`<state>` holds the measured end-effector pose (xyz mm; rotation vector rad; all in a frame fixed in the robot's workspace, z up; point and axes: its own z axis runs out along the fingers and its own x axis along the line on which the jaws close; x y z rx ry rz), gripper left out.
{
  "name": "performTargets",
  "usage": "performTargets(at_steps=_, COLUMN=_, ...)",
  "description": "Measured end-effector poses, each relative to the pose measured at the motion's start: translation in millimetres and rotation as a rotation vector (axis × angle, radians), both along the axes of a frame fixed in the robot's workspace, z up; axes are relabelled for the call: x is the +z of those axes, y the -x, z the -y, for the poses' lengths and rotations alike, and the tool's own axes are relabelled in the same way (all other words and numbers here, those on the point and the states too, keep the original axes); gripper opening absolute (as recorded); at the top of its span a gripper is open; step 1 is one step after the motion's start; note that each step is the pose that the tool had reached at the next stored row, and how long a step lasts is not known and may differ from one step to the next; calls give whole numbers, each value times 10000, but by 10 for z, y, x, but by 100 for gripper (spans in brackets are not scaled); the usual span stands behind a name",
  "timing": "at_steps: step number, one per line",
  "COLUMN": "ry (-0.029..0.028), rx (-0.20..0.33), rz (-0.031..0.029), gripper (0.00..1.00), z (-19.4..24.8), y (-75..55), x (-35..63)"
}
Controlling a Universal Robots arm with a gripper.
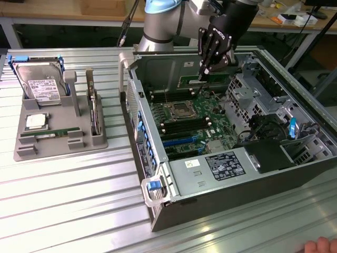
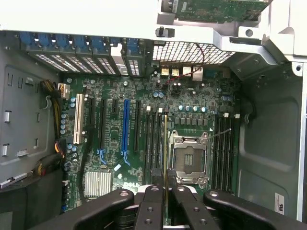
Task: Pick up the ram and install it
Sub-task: 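Insert the ram into the slot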
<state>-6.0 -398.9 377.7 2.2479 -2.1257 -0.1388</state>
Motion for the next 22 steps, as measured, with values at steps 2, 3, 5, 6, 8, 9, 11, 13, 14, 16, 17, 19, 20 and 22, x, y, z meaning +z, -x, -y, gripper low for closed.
performTargets(at_steps=2, ry=-1, rx=0, rz=0, gripper=13, z=0, y=0, x=-3)
performTargets(at_steps=3, ry=-1, rx=0, rz=0, gripper=13, z=0, y=0, x=-5)
performTargets(at_steps=5, ry=0, rx=0, rz=1, gripper=13, z=0, y=0, x=-15)
performTargets(at_steps=6, ry=5, rx=0, rz=0, gripper=13, z=0, y=0, x=-29)
performTargets(at_steps=8, ry=22, rx=0, rz=0, gripper=13, z=0, y=0, x=-83)
performTargets(at_steps=9, ry=31, rx=0, rz=0, gripper=13, z=0, y=0, x=-110)
performTargets(at_steps=11, ry=45, rx=1, rz=0, gripper=13, z=0, y=0, x=-157)
performTargets(at_steps=13, ry=55, rx=0, rz=1, gripper=13, z=0, y=0, x=-216)
performTargets(at_steps=14, ry=60, rx=0, rz=0, gripper=13, z=0, y=0, x=-241)
performTargets(at_steps=16, ry=65, rx=0, rz=0, gripper=13, z=0, y=0, x=-290)
performTargets(at_steps=17, ry=69, rx=0, rz=0, gripper=13, z=0, y=0, x=-325)
performTargets(at_steps=19, ry=76, rx=0, rz=0, gripper=13, z=0, y=0, x=-415)
performTargets(at_steps=20, ry=77, rx=0, rz=1, gripper=13, z=0, y=0, x=-440)
performTargets(at_steps=22, ry=81, rx=0, rz=1, gripper=13, z=0, y=0, x=-518)
